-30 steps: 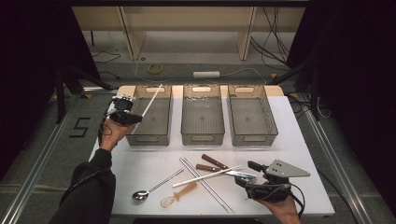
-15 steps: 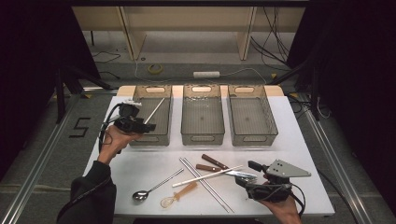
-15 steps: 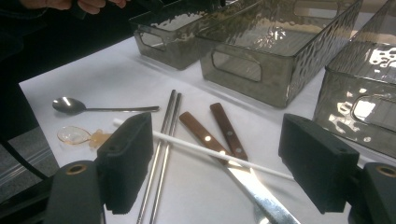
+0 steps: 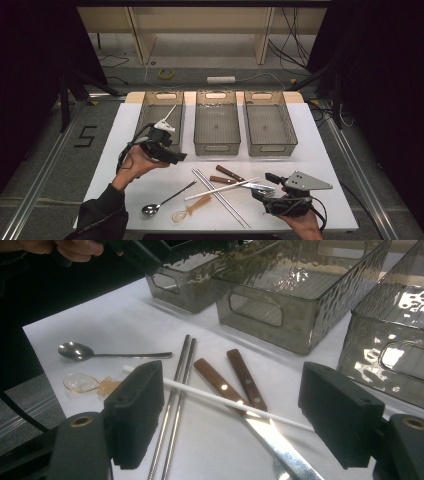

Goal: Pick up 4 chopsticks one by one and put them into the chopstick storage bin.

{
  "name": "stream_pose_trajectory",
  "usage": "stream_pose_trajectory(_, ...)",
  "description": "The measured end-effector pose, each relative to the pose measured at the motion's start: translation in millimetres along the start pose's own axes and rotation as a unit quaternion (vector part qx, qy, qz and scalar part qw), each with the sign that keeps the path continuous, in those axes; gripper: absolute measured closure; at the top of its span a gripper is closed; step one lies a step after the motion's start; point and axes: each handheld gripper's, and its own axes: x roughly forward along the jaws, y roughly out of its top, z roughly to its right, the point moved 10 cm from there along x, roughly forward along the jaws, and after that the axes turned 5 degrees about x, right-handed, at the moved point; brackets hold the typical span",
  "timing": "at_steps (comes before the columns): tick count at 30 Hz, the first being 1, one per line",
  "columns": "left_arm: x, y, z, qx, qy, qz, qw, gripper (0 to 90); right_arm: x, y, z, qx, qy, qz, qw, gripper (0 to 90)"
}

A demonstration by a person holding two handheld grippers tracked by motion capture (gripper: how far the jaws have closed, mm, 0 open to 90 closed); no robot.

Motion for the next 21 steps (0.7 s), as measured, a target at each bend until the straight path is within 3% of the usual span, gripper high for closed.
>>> stream_pose_trajectory(2, 3.7, -2.2, 10.4, 0.015, -0.010, -0.010, 0.9998, 20.2, 0.0, -0.3, 0.1, 0.001, 0.000, -0.001, 1.0000, 27.3)
stream_pose_trajectory(12, 17.8, -12.1, 40.7, 0.041, -0.027, -0.033, 0.9982, 19.5, 0.3, -0.8, 0.0, 0.003, 0.002, -0.003, 1.0000, 27.3)
stream_pose_trajectory(21, 28.1, -22.8, 64.4, 0.077, -0.045, -0.057, 0.9944, 24.2, 0.8, -1.2, 0.4, 0.003, 0.003, -0.004, 1.0000, 27.3)
